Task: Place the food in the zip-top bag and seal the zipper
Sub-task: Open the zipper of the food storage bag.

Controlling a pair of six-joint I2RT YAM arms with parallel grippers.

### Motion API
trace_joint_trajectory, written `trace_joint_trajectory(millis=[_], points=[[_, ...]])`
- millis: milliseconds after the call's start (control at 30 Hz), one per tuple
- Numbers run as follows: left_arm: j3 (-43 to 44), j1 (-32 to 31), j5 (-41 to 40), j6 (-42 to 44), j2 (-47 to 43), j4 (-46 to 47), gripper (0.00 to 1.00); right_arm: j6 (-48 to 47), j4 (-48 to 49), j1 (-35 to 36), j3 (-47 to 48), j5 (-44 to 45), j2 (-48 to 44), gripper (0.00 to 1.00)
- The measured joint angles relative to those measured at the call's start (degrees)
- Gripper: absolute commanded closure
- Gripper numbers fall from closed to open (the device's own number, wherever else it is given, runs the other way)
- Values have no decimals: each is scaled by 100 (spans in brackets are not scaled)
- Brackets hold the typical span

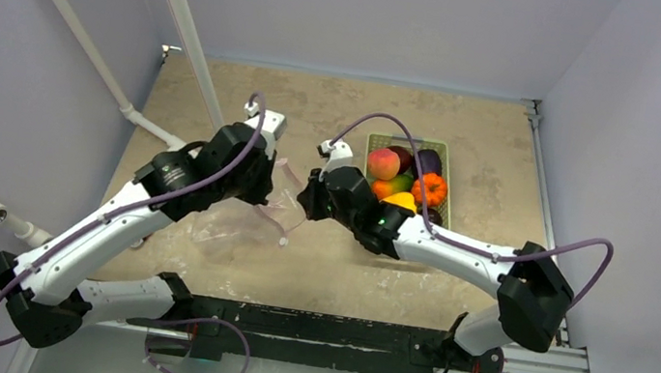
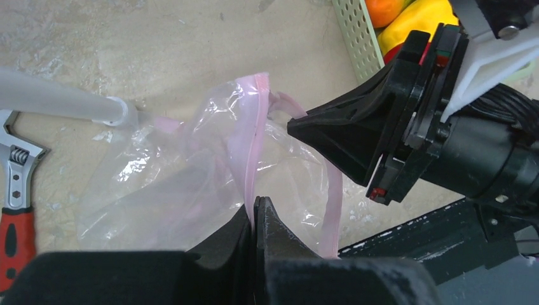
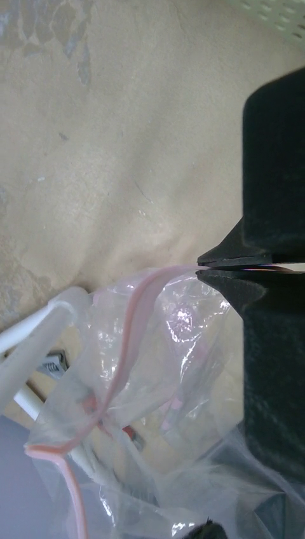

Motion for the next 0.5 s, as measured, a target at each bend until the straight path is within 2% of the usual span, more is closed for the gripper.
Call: trace_joint_trajectory(millis=[200,500], points=[[83,0,166,-116,-514,-439,100,-221,81,105,-42,-516,-195,100],[221,0,400,-125,-529,-581,100,-372,149,262,-42,-837,-321,100]])
